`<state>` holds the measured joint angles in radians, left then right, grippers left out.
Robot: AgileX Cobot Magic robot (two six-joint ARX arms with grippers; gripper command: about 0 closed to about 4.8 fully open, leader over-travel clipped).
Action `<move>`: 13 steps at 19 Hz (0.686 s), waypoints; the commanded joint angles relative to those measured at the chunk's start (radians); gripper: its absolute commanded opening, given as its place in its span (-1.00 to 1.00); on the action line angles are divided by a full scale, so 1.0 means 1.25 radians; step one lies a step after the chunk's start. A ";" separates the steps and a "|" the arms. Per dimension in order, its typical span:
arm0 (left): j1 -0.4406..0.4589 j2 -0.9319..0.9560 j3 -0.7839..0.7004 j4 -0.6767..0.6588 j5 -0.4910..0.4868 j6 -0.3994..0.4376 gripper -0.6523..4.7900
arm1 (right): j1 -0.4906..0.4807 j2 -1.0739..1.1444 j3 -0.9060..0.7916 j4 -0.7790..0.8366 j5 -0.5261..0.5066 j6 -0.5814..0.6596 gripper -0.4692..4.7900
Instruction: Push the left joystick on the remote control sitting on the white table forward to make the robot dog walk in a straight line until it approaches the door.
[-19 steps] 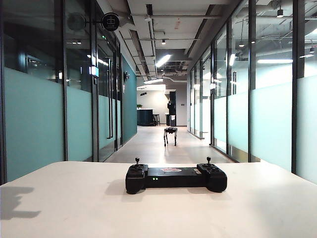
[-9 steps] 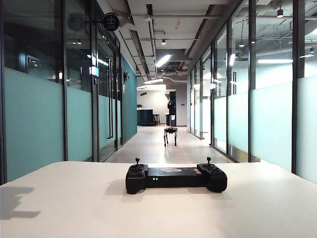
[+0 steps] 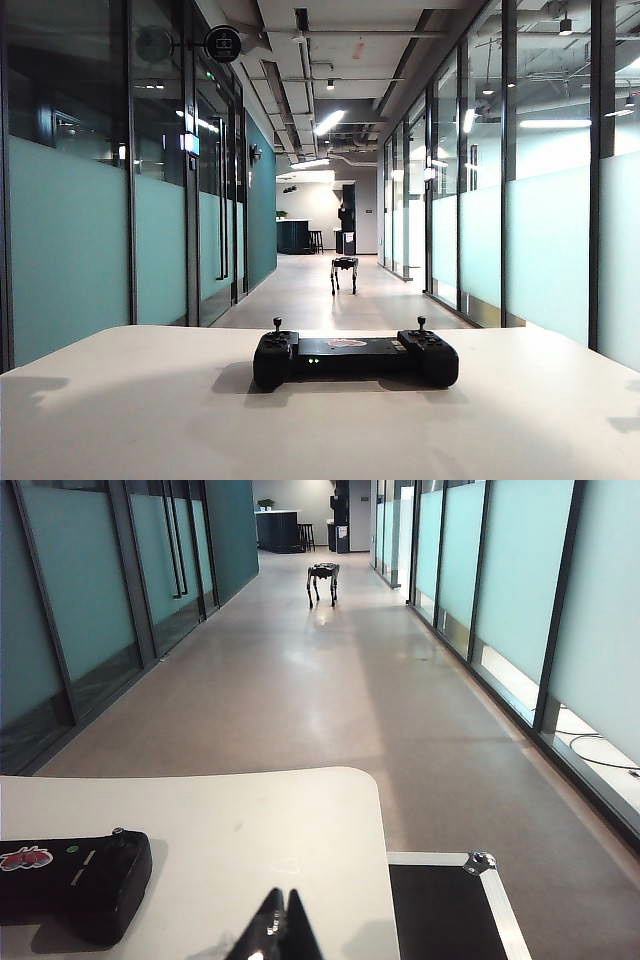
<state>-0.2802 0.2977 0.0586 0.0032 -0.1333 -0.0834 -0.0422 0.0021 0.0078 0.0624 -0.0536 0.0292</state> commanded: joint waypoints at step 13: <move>0.182 -0.179 -0.002 0.069 0.139 0.091 -0.78 | -0.001 -0.002 -0.007 0.008 -0.001 0.003 -0.81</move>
<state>-0.0731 0.0967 0.0578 0.0910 0.0071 0.0227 -0.0422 0.0025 0.0078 0.0620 -0.0536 0.0292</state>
